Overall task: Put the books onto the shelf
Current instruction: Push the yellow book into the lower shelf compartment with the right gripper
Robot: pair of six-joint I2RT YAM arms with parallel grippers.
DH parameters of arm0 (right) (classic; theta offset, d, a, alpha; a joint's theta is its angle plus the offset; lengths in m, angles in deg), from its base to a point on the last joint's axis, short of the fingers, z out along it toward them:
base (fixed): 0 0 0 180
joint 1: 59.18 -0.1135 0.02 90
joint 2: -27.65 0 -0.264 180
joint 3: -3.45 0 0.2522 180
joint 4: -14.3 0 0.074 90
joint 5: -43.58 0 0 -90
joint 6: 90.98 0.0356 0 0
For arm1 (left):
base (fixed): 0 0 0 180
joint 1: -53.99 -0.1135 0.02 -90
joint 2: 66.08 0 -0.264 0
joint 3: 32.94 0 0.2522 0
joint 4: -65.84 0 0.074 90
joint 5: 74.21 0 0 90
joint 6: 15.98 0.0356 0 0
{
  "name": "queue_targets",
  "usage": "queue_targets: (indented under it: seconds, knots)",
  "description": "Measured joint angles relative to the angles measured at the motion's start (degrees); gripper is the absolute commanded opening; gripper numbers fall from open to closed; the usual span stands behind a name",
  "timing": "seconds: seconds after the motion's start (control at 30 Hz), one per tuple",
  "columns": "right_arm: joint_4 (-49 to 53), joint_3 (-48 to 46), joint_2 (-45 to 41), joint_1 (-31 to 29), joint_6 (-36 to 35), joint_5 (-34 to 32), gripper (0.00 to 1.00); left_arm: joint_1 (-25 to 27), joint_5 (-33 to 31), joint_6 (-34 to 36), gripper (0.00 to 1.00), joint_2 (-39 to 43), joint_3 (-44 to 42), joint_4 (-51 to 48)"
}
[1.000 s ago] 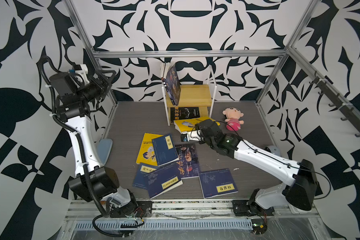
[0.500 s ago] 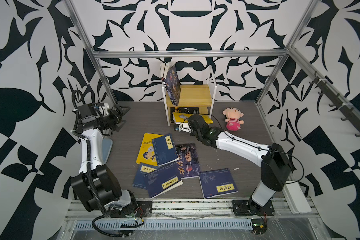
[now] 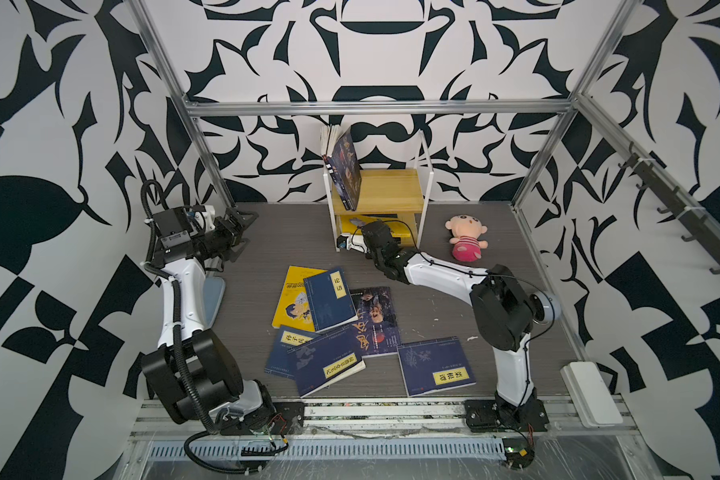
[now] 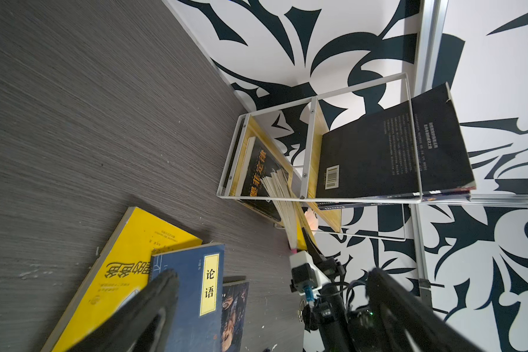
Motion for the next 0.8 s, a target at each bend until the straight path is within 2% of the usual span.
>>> queue_targets:
  seconds: [0.2,0.4,0.6,0.8]
  knots:
    - [1.46,1.11,3.98,0.61,0.52,1.46,0.00,0.00,0.37,-0.26,1.00,-0.39,0.00,0.22]
    - [8.13,4.98,5.31,1.25,3.56,3.43,0.02,0.00,0.94,-0.72,1.00,-1.29,0.02,0.90]
    - [12.46,10.19,7.78,2.49,5.35,5.20,0.14,-0.07,2.01,-1.33,1.00,-1.40,0.00,2.21]
    - [16.79,14.29,11.13,4.00,6.23,6.97,0.40,-0.07,2.89,-1.95,1.00,-1.40,0.00,3.04]
